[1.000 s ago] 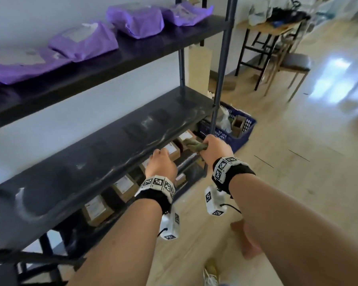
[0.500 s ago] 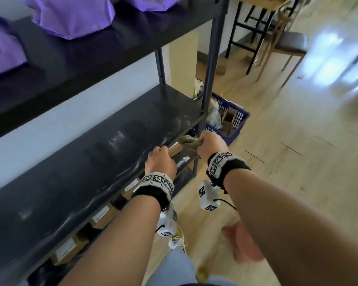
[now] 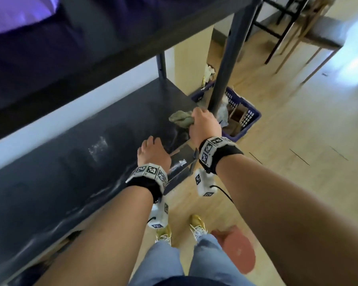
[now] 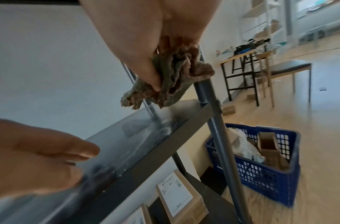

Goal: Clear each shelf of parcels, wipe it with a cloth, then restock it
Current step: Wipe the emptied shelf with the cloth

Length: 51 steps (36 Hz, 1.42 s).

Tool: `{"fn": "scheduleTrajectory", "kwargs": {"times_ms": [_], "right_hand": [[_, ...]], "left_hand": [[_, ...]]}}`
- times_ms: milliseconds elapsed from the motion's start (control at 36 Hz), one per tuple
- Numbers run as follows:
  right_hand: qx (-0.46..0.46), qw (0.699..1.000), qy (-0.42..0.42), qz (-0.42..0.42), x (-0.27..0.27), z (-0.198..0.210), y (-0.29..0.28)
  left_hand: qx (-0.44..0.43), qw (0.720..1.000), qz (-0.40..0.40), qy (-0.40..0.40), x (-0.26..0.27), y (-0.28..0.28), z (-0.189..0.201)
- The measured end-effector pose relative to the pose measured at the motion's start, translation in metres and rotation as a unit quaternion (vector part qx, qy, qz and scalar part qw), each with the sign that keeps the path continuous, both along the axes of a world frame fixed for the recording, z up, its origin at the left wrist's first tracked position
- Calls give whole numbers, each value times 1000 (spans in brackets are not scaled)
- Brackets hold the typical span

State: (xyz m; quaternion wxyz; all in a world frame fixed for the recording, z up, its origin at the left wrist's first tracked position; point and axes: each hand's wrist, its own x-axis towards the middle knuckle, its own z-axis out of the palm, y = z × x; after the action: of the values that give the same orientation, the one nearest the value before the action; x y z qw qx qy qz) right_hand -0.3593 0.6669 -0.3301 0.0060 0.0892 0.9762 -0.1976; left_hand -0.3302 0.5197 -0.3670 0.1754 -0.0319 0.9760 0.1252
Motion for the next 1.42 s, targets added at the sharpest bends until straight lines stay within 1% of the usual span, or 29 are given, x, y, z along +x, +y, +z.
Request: {"fn": "scheduleTrajectory", "kwargs": {"times_ms": [56, 111, 194, 333, 389, 528, 694, 805, 944, 1083, 1167, 1278, 1333, 1417], "right_hand": [[23, 999, -17, 33, -9, -8, 2], [37, 995, -61, 68, -13, -19, 6], [19, 990, -107, 93, -13, -30, 14], [0, 992, -83, 100, -16, -34, 22], [19, 991, -76, 105, -19, -36, 24], [62, 985, -92, 131, -21, -42, 23], [105, 977, -72, 171, -12, -43, 2], [107, 968, -57, 218, -4, -46, -17], [113, 968, -67, 215, -15, -43, -12], [163, 970, -92, 156, -42, -37, 7], [170, 968, -119, 141, -56, -36, 10], [169, 970, -123, 126, -60, -39, 0], [158, 971, -119, 135, -57, -41, -7], [129, 968, -101, 189, -48, -46, -20]], "left_hand": [[3, 1000, 29, -10, -2, 2, -4], [6, 998, 54, -10, -1, 5, -9], [6, 997, 81, 6, 3, 10, -16], [19, 993, 119, 16, 2, 16, -24], [13, 993, 117, 17, 0, 17, -24], [-17, 995, 95, 5, -3, 14, -24], [-32, 996, 89, 10, -1, 15, -26], [-23, 995, 96, 11, 0, 13, -26], [-29, 994, 99, 18, -2, 17, -23], [-19, 993, 114, 4, -4, 18, -18], [-13, 993, 121, -5, -5, 17, -16], [4, 991, 131, 5, -5, 15, -14], [12, 991, 136, 13, -5, 13, -14], [13, 989, 145, 38, -7, 14, -14]]}}
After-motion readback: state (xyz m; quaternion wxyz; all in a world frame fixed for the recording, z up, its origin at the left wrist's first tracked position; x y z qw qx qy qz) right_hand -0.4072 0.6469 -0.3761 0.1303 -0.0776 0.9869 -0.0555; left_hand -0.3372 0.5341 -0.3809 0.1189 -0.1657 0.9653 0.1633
